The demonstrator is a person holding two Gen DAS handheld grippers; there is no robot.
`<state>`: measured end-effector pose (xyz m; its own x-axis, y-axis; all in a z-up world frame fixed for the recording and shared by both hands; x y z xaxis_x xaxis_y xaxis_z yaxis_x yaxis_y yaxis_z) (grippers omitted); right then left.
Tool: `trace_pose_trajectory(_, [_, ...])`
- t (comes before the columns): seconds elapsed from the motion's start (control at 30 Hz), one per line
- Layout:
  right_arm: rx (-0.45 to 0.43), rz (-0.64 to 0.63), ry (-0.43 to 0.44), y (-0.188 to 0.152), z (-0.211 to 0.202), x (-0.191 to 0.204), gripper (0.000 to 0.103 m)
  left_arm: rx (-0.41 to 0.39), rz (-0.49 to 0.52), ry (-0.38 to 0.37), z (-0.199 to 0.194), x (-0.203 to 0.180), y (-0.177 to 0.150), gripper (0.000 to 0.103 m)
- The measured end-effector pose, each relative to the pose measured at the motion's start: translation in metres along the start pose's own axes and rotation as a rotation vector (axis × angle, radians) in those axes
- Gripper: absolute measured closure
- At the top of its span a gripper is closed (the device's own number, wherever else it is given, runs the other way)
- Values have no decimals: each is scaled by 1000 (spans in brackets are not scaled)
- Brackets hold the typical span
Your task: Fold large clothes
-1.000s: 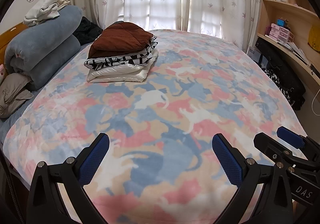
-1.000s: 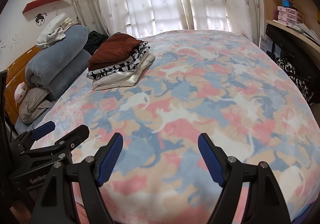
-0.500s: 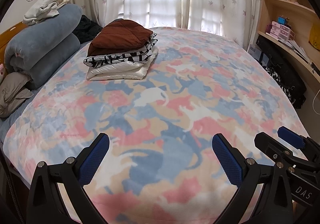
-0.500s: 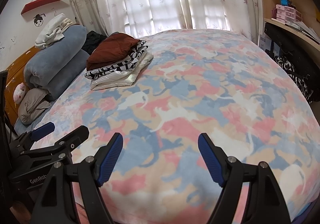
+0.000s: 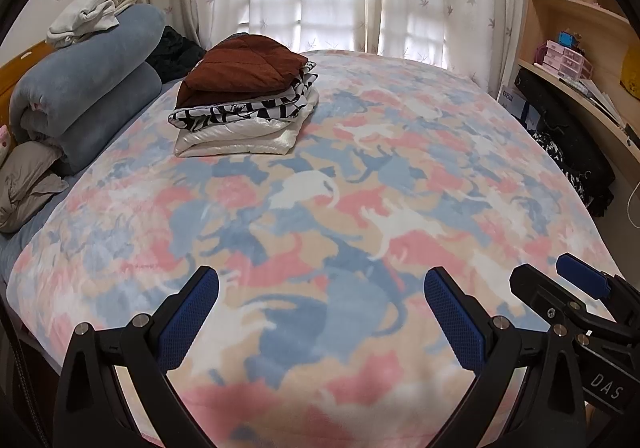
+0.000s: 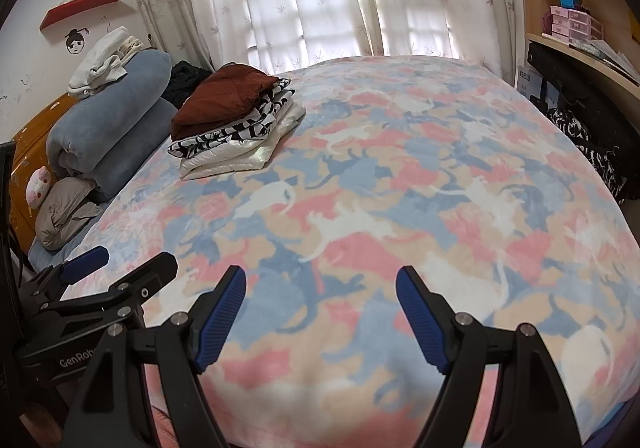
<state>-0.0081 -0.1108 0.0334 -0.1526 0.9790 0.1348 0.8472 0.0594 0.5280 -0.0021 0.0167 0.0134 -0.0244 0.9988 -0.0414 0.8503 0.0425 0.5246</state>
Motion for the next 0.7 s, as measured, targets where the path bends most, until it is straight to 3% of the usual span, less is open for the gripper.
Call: trace_pose_trajectory(0.7, [2,3,5,1,1,-1,25,6,2,0,3,3,-2,1])
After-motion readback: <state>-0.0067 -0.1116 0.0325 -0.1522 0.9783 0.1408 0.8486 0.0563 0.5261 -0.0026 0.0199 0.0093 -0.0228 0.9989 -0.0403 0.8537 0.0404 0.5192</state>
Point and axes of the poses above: each gripper's, at about its wrist camera, not at the fingertips, and z roughly the way its jaws point, x to its left, y to its top, the point moved 2 cm from there along z, roughly the way its jaws point, and after that the axes turned 14 degrees about x, right-handed, at the moved point
